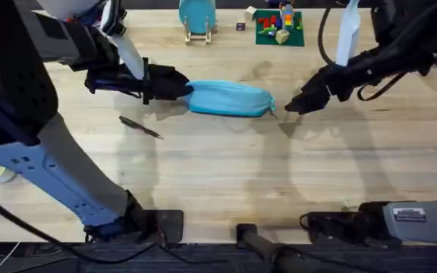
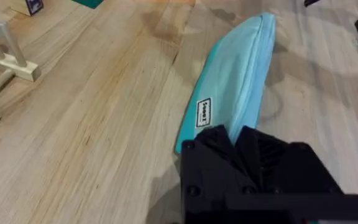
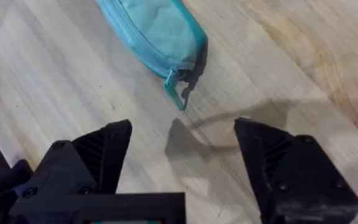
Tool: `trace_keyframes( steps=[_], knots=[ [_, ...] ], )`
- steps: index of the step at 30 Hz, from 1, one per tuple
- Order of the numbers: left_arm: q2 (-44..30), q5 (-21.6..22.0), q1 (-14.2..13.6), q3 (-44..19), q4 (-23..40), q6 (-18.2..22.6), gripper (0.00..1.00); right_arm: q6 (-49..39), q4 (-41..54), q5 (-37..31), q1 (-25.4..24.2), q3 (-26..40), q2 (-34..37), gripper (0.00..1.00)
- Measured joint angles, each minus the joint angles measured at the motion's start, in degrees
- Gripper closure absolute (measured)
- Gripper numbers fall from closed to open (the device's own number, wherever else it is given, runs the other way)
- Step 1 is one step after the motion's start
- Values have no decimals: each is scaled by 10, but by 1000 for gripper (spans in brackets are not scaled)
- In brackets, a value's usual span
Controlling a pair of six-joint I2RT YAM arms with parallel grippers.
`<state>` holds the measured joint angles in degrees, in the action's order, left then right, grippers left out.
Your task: Unzip the bag, pick up the pens from the table one at a time and place them inside, then zip the bag closed.
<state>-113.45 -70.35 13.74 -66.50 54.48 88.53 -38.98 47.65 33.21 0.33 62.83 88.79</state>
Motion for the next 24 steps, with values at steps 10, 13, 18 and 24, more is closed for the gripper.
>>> trace_keyframes(
  steps=[10, 13, 18, 24],
  knots=[
    [0, 0, 0, 0, 0, 0, 959, -4, -14, 1, 22, 0, 6, 5],
    [0, 0, 0, 0, 0, 0, 959, -5, -14, 2, 28, 0, 20, 5],
    [0, 0, 0, 0, 0, 0, 959, -5, -14, 2, 33, 0, 56, 5],
    [0, 0, 0, 0, 0, 0, 959, -5, -15, 2, 33, 0, 81, 6]
  ],
)
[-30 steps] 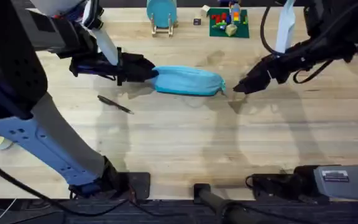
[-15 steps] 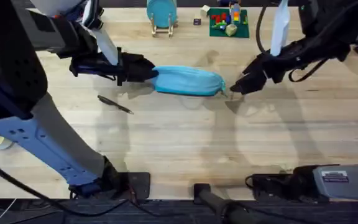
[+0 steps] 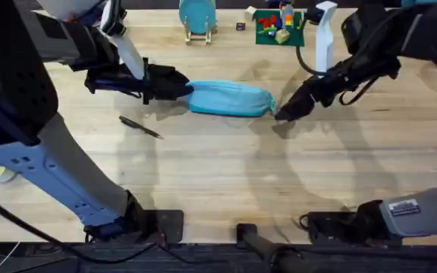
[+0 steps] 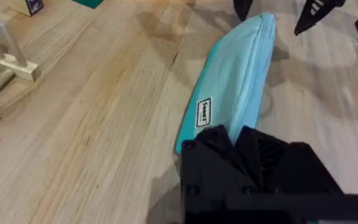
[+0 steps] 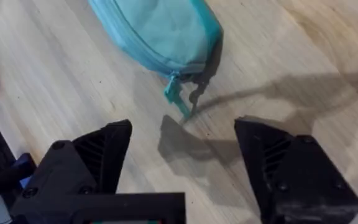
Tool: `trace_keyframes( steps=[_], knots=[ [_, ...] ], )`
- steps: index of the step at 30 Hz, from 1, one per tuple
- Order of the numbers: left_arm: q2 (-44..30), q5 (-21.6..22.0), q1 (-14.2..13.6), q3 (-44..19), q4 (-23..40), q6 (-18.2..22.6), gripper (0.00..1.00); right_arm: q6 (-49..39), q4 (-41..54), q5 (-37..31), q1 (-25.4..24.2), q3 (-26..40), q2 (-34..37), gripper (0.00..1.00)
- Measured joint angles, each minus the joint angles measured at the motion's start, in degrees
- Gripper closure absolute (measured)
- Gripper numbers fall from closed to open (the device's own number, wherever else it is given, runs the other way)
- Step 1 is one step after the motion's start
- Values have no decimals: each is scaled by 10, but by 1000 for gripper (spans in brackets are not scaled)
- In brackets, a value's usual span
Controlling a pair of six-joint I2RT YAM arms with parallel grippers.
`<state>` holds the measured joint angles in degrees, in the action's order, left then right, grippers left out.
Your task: Unzip the bag, pick up the pens from the table one at a time and place them inside, then zip the bag closed.
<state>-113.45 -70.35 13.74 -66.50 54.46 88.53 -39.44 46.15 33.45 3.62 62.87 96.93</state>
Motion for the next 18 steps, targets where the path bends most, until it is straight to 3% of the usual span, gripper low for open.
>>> trace_keyframes(
  steps=[18],
  knots=[
    [0, 0, 0, 0, 0, 0, 959, 0, -63, 0, 46, 0, 8, 13]
  ],
)
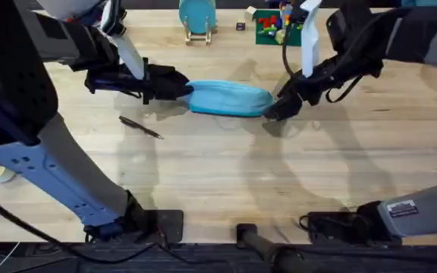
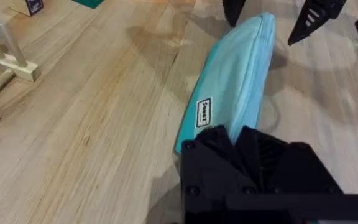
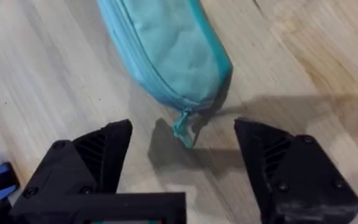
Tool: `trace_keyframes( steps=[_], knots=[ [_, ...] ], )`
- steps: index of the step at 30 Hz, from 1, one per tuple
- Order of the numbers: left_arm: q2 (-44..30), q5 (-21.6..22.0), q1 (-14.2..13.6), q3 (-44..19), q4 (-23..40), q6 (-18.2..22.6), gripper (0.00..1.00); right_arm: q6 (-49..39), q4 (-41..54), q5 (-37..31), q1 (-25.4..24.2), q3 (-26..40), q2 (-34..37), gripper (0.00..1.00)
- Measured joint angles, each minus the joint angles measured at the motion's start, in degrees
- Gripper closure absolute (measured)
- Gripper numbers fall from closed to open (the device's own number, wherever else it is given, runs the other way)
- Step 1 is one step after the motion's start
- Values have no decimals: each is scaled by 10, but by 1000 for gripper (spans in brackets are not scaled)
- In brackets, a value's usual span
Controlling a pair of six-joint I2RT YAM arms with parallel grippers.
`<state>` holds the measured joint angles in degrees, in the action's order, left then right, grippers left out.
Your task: Unzip the bag, pick up the pens from the table one at a time and place them inside, then zip the bag closed.
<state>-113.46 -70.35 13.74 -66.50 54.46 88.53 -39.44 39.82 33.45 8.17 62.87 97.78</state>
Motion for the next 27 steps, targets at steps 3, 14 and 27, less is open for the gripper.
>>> trace_keyframes(
  steps=[3, 14, 27],
  knots=[
    [0, 0, 0, 0, 0, 0, 959, 0, 0, 0, 4, 0, 0, 16],
    [0, 0, 0, 0, 0, 0, 959, 7, -25, 0, 18, 0, 0, 36],
    [0, 0, 0, 0, 0, 0, 959, 35, -26, 0, 18, 0, 18, 224]
  ],
)
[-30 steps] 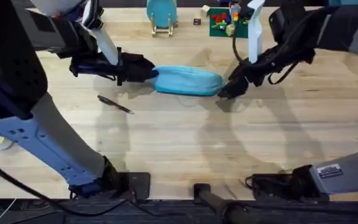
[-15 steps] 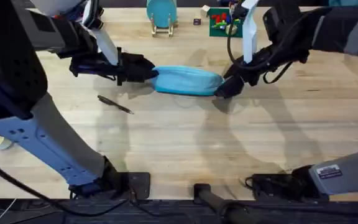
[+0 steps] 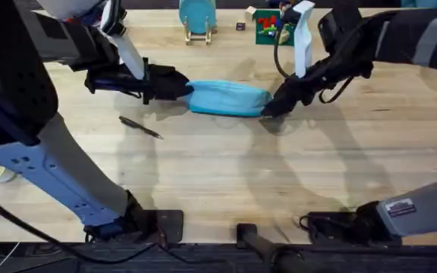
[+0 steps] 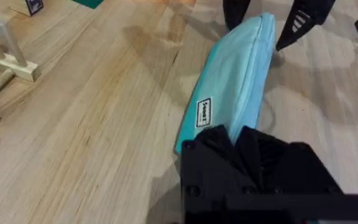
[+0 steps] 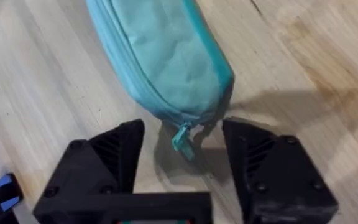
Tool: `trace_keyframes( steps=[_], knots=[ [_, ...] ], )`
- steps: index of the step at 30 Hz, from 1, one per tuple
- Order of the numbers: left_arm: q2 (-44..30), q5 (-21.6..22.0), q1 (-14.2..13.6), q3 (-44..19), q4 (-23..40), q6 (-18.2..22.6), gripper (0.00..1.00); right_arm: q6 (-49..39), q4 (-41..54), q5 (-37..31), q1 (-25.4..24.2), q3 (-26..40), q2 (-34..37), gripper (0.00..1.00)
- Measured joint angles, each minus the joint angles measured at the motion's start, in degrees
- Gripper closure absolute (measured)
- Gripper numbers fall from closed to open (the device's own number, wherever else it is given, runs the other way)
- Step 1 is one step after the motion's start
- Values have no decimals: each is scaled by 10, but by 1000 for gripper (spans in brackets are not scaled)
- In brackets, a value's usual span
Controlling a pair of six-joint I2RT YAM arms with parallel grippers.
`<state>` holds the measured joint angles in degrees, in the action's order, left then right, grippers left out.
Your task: Unzip the bag, pick up the pens from the table one at a time and place them inside, then zip the bag closed.
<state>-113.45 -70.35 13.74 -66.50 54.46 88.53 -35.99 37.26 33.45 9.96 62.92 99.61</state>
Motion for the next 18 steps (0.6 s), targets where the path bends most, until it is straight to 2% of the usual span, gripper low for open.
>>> trace_keyframes(
  steps=[8, 10, 12, 18],
  knots=[
    [0, 0, 0, 0, 0, 0, 959, 4, 0, 0, 0, 0, 0, 590],
    [0, 0, 0, 0, 0, 0, 959, 5, 0, 0, 0, 0, 0, 742],
    [0, 0, 0, 0, 0, 0, 959, 7, 0, -1, 0, 0, 0, 937],
    [0, 0, 0, 0, 0, 0, 959, 7, 0, -1, 0, 0, 0, 968]
  ],
)
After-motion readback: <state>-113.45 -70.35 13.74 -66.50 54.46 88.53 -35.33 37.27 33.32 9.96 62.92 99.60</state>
